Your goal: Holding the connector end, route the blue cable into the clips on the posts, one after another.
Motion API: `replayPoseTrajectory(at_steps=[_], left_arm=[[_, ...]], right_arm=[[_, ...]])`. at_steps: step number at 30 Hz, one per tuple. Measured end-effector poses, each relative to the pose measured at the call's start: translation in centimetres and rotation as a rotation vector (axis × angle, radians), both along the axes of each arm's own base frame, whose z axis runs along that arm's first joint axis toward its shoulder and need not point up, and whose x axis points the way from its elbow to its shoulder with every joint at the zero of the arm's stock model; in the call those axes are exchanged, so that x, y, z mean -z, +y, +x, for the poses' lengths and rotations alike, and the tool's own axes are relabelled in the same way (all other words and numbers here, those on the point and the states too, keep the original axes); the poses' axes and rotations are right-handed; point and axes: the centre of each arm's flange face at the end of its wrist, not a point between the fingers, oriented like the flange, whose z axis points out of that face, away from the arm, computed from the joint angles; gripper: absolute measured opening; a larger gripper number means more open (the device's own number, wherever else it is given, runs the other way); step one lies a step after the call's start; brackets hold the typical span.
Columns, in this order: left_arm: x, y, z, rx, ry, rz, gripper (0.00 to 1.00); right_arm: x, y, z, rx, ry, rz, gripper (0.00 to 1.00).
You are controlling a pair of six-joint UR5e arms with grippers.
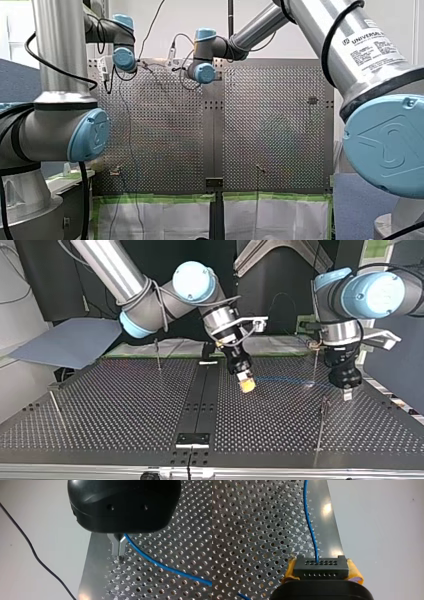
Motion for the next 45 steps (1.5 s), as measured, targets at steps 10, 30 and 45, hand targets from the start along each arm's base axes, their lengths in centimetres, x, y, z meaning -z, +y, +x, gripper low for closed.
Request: replayPoseTrajectory(at_steps=[10,30,45], left_arm=[[-0.1,0.4,0.6,0.004,-0.024,-0.019,0.00],[-0.5,0.7,3.4,0.051,-0.037,-0.054,0.00],[0.1,2.3,5.1,0.067,-0.040,-0.074,0.00]], right_arm=[[-0.6,-1.0,-0.2,0.001,-0.014,0.000,0.00],[-1.7,-1.6,0.9,-0.023,-0.020,-0.014,0.00],[-0.9,-2.2,1.7,-0.024,-0.015,-0.009,0.00]])
